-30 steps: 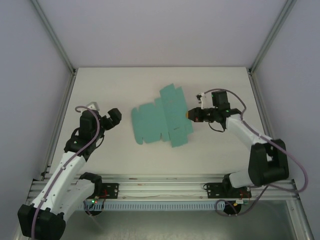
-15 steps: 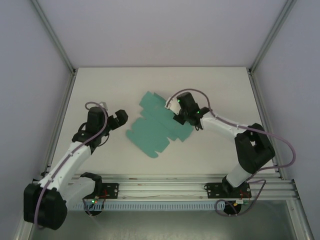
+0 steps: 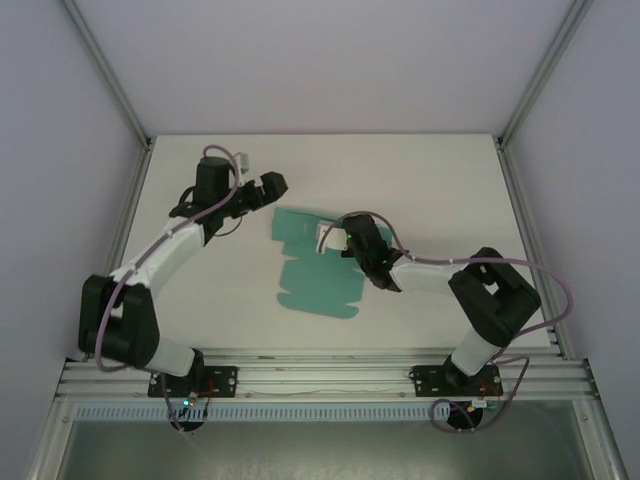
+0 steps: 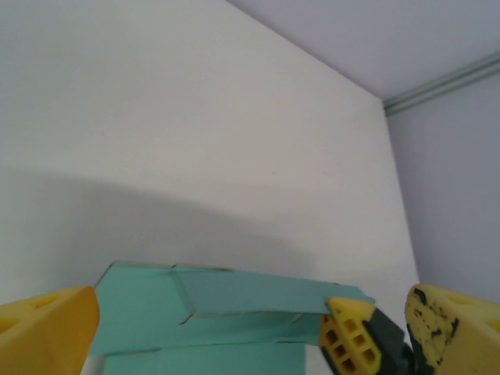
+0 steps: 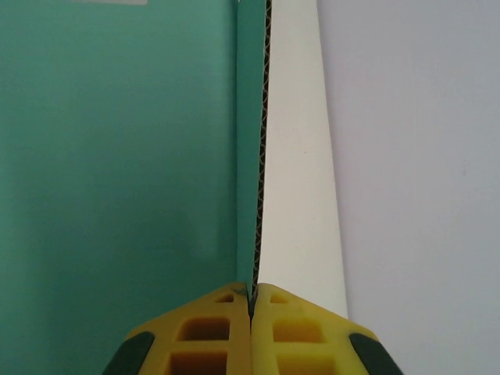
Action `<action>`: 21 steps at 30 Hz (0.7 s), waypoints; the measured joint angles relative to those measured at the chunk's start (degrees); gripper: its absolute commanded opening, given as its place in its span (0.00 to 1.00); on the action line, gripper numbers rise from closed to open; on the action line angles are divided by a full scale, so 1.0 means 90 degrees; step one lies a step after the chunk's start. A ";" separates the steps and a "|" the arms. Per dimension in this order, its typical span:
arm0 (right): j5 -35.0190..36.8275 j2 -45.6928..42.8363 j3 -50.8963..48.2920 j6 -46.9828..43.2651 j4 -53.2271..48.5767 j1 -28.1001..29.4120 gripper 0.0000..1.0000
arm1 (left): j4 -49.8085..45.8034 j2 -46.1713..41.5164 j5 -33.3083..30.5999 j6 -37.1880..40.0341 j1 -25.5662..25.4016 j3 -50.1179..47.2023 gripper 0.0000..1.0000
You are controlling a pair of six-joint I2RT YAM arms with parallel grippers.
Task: Assemble paper box
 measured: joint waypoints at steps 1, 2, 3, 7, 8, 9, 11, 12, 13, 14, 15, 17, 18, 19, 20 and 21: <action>0.0007 0.0000 0.0000 -0.0002 0.0012 0.0000 0.00 | -0.0002 0.0180 0.0121 0.0005 -0.0041 0.0143 1.00; 0.0012 0.0000 0.0000 0.0000 0.0022 0.0000 0.00 | -0.0005 0.0384 0.0238 0.0024 -0.0112 0.0301 1.00; 0.0012 0.0000 0.0000 0.0000 0.0022 0.0000 0.00 | -0.0007 0.0522 0.0308 0.0032 -0.0172 0.0403 1.00; 0.0015 0.0000 0.0000 0.0000 0.0022 0.0000 0.00 | -0.0068 0.1039 0.0542 0.0126 -0.0449 0.0767 0.94; 0.0015 0.0000 0.0000 0.0000 0.0022 0.0000 0.00 | -0.0102 0.1173 0.0588 0.0163 -0.0505 0.0862 0.89; 0.0015 0.0000 0.0000 0.0002 0.0022 0.0000 0.00 | -0.0131 0.1273 0.0636 0.0206 -0.0539 0.0923 0.85; 0.0015 0.0000 0.0000 0.0007 0.0022 0.0000 0.00 | -0.0209 0.1481 0.0714 0.0262 -0.0585 0.1015 0.81; 0.0017 0.0000 0.0000 0.0010 0.0022 0.0000 0.00 | -0.0250 0.1552 0.0746 0.0287 -0.0602 0.1032 0.79; 0.0019 0.0000 0.0000 0.0010 0.0019 0.0000 0.00 | -0.0279 0.1617 0.0780 0.0296 -0.0612 0.1032 0.78; 0.0039 0.0000 0.0000 0.0010 0.0019 0.0000 0.00 | -0.0318 0.1661 0.0811 0.0304 -0.0619 0.1025 0.76; 0.0046 0.0000 0.0000 0.0010 0.0019 0.0000 0.00 | -0.0338 0.1673 0.0816 0.0304 -0.0631 0.1003 0.74; 0.0068 -0.0002 0.0000 0.0022 0.0019 0.0000 0.00 | -0.0359 0.1673 0.0850 0.0306 -0.0670 0.0942 0.73; 0.0080 -0.0002 0.0000 0.0034 0.0019 0.0000 0.00 | -0.0359 0.1673 0.0857 0.0304 -0.0697 0.0918 0.72; 0.0085 -0.0002 0.0000 0.0036 0.0019 0.0000 0.00 | -0.0335 0.1671 0.0877 0.0304 -0.0729 0.0857 0.71; 0.0085 -0.0002 0.0000 0.0053 0.0019 0.0000 0.00 | -0.0291 0.1671 0.0908 0.0287 -0.0743 0.0787 0.70; 0.0083 -0.0007 0.0000 0.0058 0.0019 0.0000 0.00 | -0.0231 0.1671 0.0950 0.0236 -0.0780 0.0712 0.67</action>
